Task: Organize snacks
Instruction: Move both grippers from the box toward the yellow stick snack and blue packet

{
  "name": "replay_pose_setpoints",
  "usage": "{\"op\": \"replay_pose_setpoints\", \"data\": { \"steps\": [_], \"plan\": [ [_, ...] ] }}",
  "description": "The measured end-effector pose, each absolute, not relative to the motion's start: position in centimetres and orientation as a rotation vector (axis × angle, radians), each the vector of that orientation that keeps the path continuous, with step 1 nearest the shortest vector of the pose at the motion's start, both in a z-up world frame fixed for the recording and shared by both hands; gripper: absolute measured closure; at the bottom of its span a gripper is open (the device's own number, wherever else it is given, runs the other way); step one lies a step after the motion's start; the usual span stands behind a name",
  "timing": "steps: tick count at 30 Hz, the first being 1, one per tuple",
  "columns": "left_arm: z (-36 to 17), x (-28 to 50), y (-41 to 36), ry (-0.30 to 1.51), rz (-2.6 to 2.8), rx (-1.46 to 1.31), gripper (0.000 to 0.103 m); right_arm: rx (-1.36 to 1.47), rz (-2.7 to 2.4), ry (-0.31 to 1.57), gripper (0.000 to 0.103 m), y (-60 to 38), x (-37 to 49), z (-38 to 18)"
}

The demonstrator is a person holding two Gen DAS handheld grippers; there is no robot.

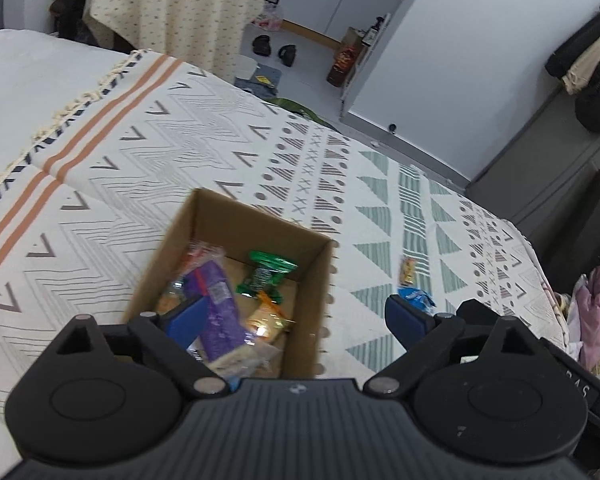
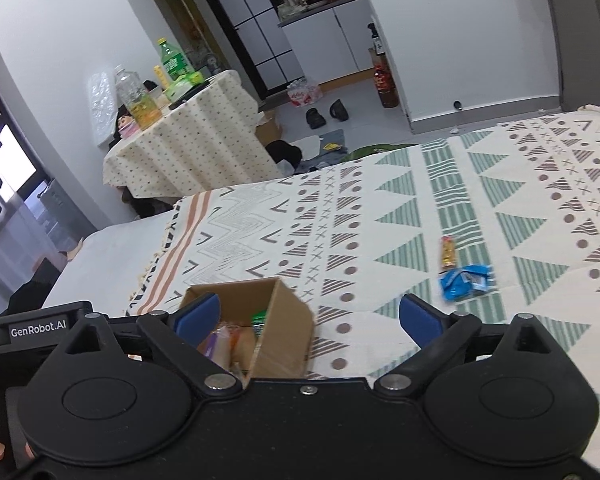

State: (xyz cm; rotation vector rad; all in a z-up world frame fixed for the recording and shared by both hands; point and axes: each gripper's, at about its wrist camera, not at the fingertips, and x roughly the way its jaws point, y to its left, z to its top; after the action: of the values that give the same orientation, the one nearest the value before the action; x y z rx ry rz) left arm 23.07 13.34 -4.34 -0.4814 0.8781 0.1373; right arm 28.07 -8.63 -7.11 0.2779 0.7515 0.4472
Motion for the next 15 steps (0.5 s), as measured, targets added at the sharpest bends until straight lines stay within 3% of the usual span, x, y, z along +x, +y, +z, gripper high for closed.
{"op": "replay_pose_setpoints", "data": {
  "steps": [15],
  "plan": [
    [-4.1,25.1,7.5,0.885,0.110,-0.412,0.008,0.335,0.420,0.758,0.006,-14.7,28.9,-8.1]
  ]
}}
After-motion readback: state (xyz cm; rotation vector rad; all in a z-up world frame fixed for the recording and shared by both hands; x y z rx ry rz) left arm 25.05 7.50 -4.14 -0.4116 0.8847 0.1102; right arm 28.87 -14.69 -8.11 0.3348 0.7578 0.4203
